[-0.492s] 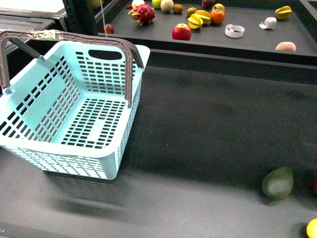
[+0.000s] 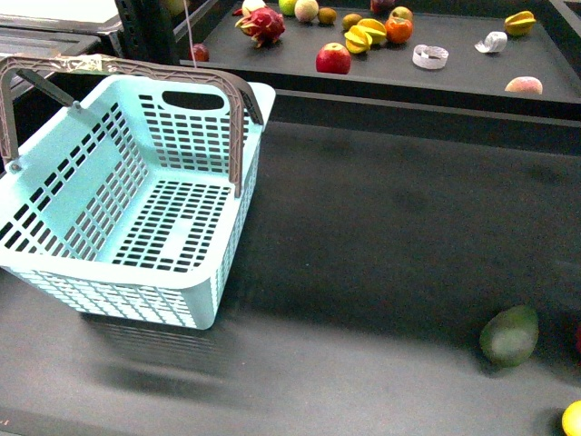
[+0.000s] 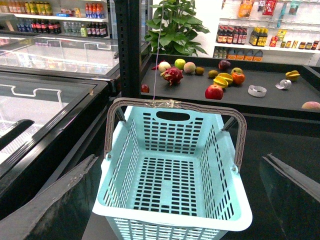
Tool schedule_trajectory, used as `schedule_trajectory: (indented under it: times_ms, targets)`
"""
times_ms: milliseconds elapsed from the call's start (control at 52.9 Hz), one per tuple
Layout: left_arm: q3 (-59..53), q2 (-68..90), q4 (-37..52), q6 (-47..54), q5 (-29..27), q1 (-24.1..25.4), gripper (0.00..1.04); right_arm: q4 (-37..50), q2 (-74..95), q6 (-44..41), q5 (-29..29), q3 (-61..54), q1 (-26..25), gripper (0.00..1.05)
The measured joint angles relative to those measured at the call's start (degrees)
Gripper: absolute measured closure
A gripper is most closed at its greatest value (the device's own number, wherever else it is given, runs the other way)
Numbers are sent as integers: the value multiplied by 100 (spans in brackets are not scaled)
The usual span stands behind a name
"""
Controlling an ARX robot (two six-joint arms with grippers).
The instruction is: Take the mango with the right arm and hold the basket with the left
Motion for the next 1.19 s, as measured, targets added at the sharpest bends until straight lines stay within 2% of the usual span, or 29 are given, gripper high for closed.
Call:
schedule_trajectory:
  times_ms: [113,208,246,340,511,605,775,1191]
  targets:
    - [0,0,-2,0,-2,0,6,0,0,0,2,0,0,8]
    - [4,431,177,-789,-1296,-533,6,0,0,2,2,0,2,8]
    - [4,782,459,-1187,-1539,-704,6,0,0,0,2,0,0,8]
    - [13,1974,1512,-1735,-1639,-916,6,0,0,0,2,0,0,8]
    - [417,4865,3827,-2288,-1585,-918,6,0,0,0,2,-2,0,8]
    - [935,6428,4483,-2640,-1488,-890,6,0,0,2,2,-2,0,8]
    - [2210,8546,4603,-3322,-1342,-1051,6,0,0,0,2,-2,0,8]
    - [4286,10500,4271,-3976,-1200,-1375,6,0,0,0,2,-2,0,8]
